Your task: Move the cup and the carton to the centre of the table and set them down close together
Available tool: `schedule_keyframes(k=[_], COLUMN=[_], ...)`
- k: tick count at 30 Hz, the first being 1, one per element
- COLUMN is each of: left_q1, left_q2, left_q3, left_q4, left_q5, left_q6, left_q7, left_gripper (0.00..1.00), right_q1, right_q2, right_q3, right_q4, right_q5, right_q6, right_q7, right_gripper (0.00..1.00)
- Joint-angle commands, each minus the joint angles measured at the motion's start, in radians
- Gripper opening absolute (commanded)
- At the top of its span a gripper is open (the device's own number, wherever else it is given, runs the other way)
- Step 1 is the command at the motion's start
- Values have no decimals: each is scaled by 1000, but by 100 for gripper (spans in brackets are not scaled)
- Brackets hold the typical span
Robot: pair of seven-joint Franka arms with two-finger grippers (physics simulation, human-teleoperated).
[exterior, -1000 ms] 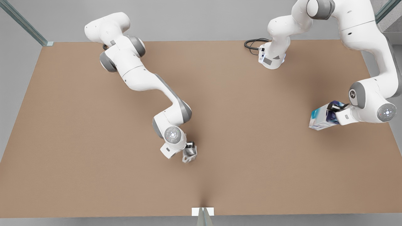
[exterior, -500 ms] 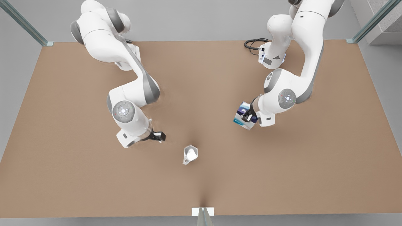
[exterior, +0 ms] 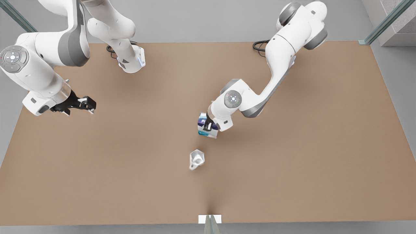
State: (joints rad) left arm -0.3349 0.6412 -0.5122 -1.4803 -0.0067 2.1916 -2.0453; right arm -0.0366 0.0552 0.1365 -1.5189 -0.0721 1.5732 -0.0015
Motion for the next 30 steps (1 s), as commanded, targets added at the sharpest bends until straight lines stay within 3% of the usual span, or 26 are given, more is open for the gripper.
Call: schedule_keyframes(k=[1,7,9,10,11,15,21,30], left_q1=[-4,-4,-4,-6,-6,-4,-4,-4], left_q2=[3,29,34,34,34,34,34,26], left_q3=[-2,-2,-2,-2,-2,-2,-2,-17], left_q4=[0,0,0,0,0,0,0,31], left_q5=[66,68,68,68,70,71,74,76], left_q6=[5,36,42,43,43,42,42,-35], left_q7=[-3,0,-1,0,4,5,4,0], left_gripper=[66,66,71,79,100,100,100,100], right_q1=[-5,-17,-17,-17,-16,-40,-31,-39], right_q2=[0,0,2,3,2,-51,-6,-8], right_q3=[-1,-3,-3,-3,-3,-1,-3,-3], right_q4=[0,2,5,6,11,-80,37,36], right_q5=[0,8,8,9,6,3,-2,-2], right_q6=[-1,-18,-18,-18,-18,-38,-24,-81], right_q7=[5,6,6,6,6,5,0,0], right_gripper=[100,100,100,100,100,100,100,100])
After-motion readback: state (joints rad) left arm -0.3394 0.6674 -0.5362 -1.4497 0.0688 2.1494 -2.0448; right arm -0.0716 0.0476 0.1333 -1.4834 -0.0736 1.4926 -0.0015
